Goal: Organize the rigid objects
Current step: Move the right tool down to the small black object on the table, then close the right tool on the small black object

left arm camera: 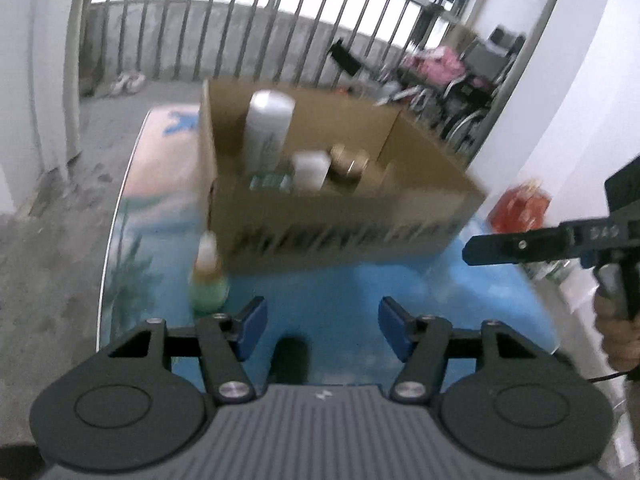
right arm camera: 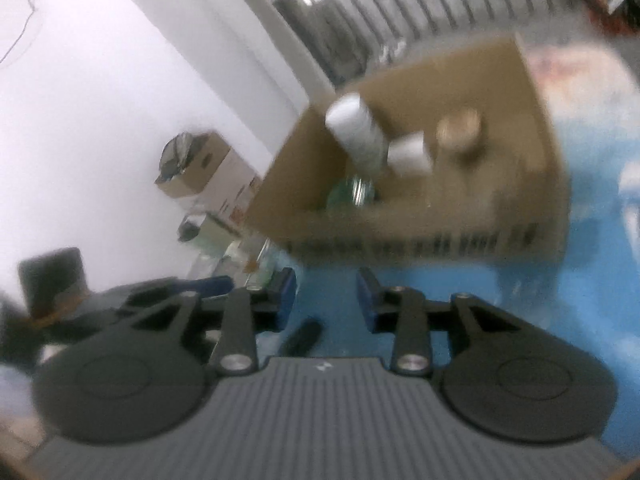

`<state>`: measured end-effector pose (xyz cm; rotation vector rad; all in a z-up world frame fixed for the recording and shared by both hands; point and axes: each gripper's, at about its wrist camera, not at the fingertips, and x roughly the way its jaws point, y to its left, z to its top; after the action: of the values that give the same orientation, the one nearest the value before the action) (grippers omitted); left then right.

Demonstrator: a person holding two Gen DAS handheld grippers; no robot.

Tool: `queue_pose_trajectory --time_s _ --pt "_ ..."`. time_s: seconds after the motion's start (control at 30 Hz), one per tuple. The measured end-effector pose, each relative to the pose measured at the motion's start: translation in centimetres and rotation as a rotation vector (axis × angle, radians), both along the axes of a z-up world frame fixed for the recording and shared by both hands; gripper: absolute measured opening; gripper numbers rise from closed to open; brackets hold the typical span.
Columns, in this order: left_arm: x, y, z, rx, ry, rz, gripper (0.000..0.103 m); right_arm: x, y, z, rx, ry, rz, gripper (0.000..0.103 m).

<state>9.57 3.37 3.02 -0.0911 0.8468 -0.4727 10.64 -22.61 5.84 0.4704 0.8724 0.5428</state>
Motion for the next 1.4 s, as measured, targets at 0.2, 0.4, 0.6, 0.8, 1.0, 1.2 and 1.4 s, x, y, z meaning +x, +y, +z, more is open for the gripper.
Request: queue_pose_trajectory --time_s 0.2,0.4,0.6,0.8,1.0,1.2,1.4 --pt "-0.2 -1.2 -4.7 0.152 0.028 0.016 0.059 0.3 3.7 -6.5 0.070 0.169 0.022 0.034" --pt "-0.3 -2.1 -6.2 0.228 0.023 0.003 0.055 1.6 7.2 -9.9 0.056 0.229 0.028 0.034" --pt "-0.4 -2.0 -6.9 0.232 0.017 0.013 0.048 2.7 9.3 -10.6 0.043 0.219 0.039 0.033" --pt "-0.7 -1.8 -6.9 0.222 -0.001 0.011 0.042 3.1 11.1 -11.0 0.041 0.205 0.087 0.027" --pt "-0.4 -1.2 -6.7 0.188 0.009 0.028 0.036 3.0 12.3 -10.9 0.036 0.168 0.104 0.027" --pt "-0.6 -1.2 -6.4 0.145 0.015 0.031 0.035 2.7 11.6 -10.5 0.042 0.162 0.098 0.026" --pt "-1.1 -2.1 -4.6 0.125 -0.028 0.020 0.034 2.1 10.6 -8.9 0.046 0.129 0.080 0.026"
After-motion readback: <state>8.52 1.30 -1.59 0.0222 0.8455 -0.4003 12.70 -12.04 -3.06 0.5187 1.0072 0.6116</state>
